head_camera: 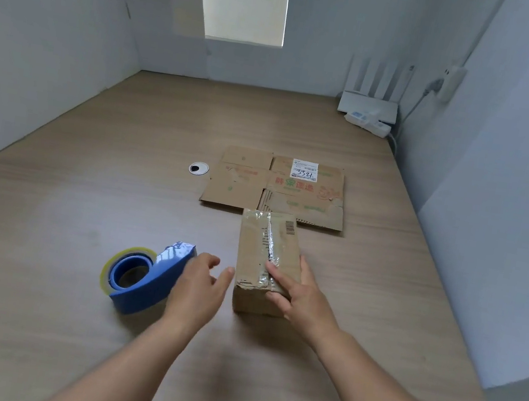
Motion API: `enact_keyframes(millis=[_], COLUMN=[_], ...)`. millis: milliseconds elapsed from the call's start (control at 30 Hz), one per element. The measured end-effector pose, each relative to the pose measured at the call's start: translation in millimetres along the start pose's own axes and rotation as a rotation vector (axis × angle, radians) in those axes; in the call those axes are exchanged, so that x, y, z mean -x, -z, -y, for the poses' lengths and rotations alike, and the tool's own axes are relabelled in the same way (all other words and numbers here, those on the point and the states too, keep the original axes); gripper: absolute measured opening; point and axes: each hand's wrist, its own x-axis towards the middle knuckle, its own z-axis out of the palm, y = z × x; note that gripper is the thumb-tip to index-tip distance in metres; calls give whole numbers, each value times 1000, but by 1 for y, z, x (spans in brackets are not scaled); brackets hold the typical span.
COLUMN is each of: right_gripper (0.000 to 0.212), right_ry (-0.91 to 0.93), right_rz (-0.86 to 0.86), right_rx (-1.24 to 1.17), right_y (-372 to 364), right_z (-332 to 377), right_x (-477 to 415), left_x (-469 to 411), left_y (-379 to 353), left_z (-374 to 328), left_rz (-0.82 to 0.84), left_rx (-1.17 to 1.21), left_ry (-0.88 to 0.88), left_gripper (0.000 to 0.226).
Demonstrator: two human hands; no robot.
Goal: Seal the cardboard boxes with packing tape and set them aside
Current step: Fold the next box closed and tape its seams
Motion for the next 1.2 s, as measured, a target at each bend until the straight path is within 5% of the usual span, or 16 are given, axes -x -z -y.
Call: enact_keyframes(millis=[167, 500, 767, 900, 1033, 1200], right_gripper=[61, 58, 54, 52, 33, 43], right_ry=[-78, -140, -239, -179, -87, -54], right_rz=[-61, -134, -79, -193, -319, -88], right_rx=[17, -56, 124, 98, -267, -649], right_y=[-9, -15, 4, 19, 31, 41], right_z=[11, 22, 46, 62, 85, 106], right_x=[5, 6, 7, 4, 5, 10], left_x=[-17, -49, -64, -51, -33, -22], left_y=[41, 55, 66, 78, 94, 103], left_z=[46, 76, 79, 62, 37, 16], left_rz=[-276, 99, 144, 304, 482, 588], left_rx=[-297, -617, -472, -81, 111, 99], left_ry=[-105, 167, 89, -47, -195, -333], left_gripper=[43, 51, 38, 24, 31, 42])
